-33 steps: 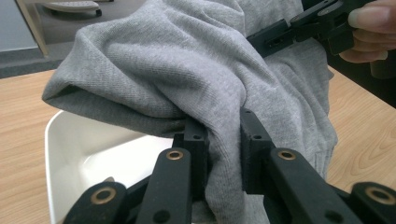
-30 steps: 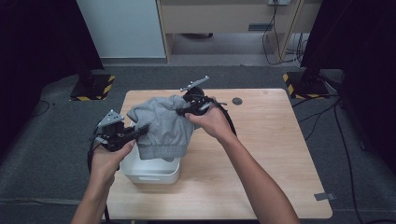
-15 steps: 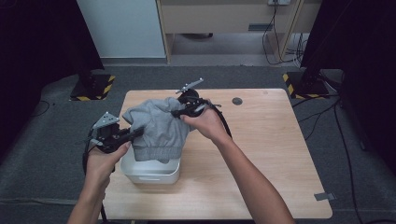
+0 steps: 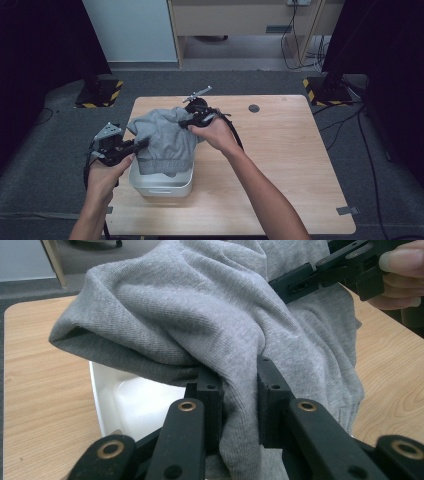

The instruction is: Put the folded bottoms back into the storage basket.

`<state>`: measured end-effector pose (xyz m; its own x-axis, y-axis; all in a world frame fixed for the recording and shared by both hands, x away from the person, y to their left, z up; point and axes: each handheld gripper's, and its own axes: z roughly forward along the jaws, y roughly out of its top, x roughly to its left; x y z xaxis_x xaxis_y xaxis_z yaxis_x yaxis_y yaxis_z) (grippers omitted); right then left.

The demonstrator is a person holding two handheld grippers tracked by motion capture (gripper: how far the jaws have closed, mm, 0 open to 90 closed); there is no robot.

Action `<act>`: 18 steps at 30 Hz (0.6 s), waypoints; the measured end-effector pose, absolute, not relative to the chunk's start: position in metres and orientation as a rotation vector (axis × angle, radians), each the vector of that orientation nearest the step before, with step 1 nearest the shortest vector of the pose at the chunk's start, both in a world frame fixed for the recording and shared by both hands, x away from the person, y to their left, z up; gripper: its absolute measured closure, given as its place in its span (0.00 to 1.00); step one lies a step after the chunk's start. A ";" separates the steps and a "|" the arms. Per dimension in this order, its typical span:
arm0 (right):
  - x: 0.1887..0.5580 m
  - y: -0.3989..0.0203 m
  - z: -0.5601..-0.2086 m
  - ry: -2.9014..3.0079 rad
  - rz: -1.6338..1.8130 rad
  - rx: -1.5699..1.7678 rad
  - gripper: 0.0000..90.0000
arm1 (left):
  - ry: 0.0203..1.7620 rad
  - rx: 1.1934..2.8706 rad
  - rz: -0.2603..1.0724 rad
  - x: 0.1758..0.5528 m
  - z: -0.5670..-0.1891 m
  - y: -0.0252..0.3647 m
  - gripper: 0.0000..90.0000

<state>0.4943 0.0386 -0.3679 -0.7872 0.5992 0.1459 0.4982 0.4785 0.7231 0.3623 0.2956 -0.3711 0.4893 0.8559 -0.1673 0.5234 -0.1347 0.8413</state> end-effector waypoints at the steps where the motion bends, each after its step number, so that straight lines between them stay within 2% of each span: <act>1: 0.494 0.039 -0.368 2.591 1.200 0.965 0.79 | 1.163 1.800 0.445 0.362 -0.372 0.296 0.85; 18: 0.494 0.041 -0.373 2.598 1.196 0.972 0.79 | 1.173 1.801 0.435 0.362 -0.377 0.298 0.85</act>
